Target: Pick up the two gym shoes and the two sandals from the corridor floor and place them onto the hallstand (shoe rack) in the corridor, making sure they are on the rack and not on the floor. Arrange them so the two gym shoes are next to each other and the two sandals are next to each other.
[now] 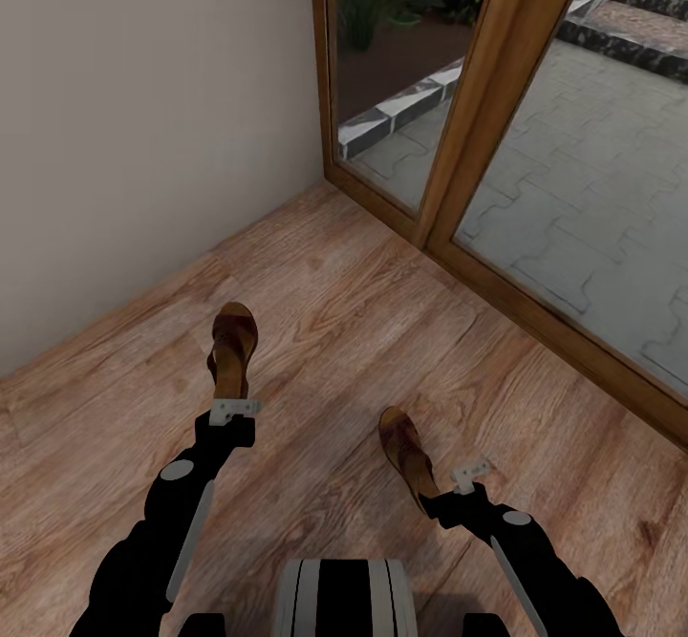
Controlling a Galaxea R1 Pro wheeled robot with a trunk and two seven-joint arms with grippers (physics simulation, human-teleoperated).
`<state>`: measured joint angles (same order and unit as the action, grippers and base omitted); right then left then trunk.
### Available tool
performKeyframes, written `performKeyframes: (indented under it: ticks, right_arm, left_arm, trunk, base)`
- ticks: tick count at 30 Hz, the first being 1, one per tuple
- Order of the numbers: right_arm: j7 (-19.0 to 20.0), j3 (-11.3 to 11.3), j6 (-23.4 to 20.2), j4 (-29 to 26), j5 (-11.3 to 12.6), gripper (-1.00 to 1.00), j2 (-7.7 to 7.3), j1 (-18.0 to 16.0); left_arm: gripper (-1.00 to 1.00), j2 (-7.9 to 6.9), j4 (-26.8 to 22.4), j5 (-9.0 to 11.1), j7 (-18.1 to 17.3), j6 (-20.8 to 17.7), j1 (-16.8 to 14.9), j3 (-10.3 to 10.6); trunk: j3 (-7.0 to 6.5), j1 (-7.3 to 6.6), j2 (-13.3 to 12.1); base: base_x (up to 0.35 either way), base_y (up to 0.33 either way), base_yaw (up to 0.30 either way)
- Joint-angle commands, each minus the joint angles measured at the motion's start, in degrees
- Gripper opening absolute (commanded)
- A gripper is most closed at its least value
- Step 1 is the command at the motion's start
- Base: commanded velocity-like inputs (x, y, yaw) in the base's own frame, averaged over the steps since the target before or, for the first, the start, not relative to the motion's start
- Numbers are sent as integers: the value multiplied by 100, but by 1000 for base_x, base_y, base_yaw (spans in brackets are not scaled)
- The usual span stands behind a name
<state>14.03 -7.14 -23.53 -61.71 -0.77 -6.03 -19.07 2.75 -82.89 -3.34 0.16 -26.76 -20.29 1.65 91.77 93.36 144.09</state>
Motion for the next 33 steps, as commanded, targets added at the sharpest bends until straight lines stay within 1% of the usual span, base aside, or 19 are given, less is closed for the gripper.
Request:
performKeyframes:
  ticks: [1,3,5,14,25,33]
  right_arm:
    - [12,-7,-29,-7,-9,100,-4,-1]
    - [9,-7,-29,-7,-11,100,-4,0]
    - [7,-7,-29,-7,-11,100,-4,0]
    - [-19,-7,-37,-17,-11,100,2,-1]
    - [-23,-8,-38,-17,-16,100,-4,0]
    - [-23,-7,-38,-17,-14,100,-4,0]
  left_arm:
    - [-100,2,-8,-35,2,-32,-2,3]
    - [-100,0,-8,-35,0,-35,-2,4]
    - [-100,0,-8,-35,1,-36,-2,3]
    - [-100,-1,-8,-35,0,-39,-2,2]
    - [-100,0,-8,-35,0,-39,-2,2]
    - [-100,0,-2,-35,-2,-38,-2,2]
  trunk:
    - [3,-1,1]
    - [3,-1,1]
    - [48,4,4]
    - [308,27,16]
    - [407,27,16]
    - [434,27,16]
  base:
    - [0,0,0]
    - [0,0,0]
    - [0,0,0]
    - [0,0,55]
    - [0,0,78]
    - [0,0,12]
